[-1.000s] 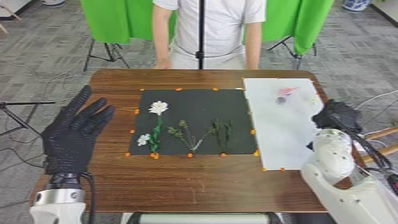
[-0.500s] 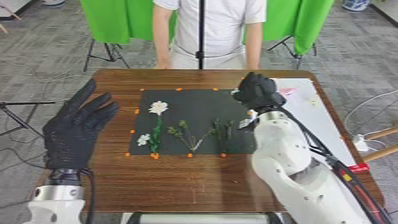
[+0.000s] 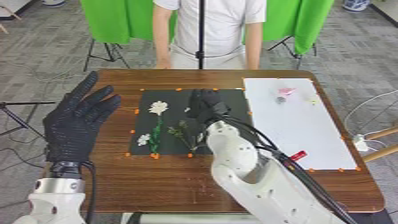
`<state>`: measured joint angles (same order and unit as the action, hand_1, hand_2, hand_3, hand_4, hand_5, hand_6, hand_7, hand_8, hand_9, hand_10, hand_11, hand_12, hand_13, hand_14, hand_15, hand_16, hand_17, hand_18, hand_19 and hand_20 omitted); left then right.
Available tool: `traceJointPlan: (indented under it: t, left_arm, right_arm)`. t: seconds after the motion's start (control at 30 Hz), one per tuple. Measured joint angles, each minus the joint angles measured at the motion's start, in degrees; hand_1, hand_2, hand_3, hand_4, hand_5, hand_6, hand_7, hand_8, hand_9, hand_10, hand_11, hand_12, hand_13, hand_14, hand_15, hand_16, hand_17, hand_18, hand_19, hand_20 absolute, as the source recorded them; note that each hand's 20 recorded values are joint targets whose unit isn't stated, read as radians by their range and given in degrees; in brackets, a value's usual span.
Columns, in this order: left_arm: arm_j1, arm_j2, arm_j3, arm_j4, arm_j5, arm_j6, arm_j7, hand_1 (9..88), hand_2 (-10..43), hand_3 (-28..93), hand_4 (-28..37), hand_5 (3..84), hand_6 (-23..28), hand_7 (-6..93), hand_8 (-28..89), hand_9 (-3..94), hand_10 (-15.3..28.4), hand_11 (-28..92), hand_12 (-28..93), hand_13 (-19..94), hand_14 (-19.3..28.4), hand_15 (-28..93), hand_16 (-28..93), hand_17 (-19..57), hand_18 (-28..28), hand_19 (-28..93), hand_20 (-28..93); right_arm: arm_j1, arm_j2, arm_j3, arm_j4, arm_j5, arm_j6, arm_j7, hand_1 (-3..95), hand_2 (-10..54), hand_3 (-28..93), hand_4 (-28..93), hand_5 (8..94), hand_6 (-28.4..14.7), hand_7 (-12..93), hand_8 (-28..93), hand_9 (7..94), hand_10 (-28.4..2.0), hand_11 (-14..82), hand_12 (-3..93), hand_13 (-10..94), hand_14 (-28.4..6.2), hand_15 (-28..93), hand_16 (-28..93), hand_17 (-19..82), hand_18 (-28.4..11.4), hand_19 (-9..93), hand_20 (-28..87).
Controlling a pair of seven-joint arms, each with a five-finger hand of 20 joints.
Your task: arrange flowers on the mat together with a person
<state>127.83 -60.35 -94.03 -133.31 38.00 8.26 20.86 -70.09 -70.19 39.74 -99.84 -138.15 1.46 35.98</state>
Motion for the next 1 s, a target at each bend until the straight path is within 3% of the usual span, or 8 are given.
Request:
traceJointPlan:
  t: [0.47,0.7,1.0]
  left_arm:
    - [-1.5,0.60,0.80,0.84,-0.23,-0.37,0.31,21.7,8.9,78,-26.7,36.3,9.0,10.9,-9,35.6,21.2,24,10,28,28.3,52,-11,-5.4,25.7,69,2]
    - [-1.6,0.90,0.87,0.86,-0.44,-0.35,0.86,21.6,8.9,78,-26.5,36.3,9.1,10.8,-9,35.6,21.3,24,10,28,28.3,53,-11,-4.3,26.9,72,2]
    - [-1.4,0.90,1.00,0.97,-0.85,-0.28,1.12,21.6,8.9,78,-26.6,36.4,9.1,11.0,-9,35.7,21.3,24,10,27,28.3,53,-11,-5.5,25.8,69,0]
  right_arm:
    - [5.1,-0.7,-6.8,4.5,-0.9,-0.7,0.3,53.1,-9.5,68,-28,79.5,3.9,13,-3,89.0,-7.1,10.5,30.0,71,-6.9,34,23,17,-15.3,66,5]
    - [5.2,-1.1,-6.6,4.9,-1.8,-6.7,0.1,49.3,-9.5,71,-28,76.0,4.0,14,-5,84.8,-7.8,14.6,26.0,69,-8.3,37,16,14,-15.2,61,7]
    - [5.3,-1.0,-7.7,6.2,-5.4,-6.6,-1.0,45.5,-9.5,75,-28,73.5,4.4,14,-7,80.4,-8.7,20.2,21.5,67,-8.7,39,14,12,-15.1,58,9]
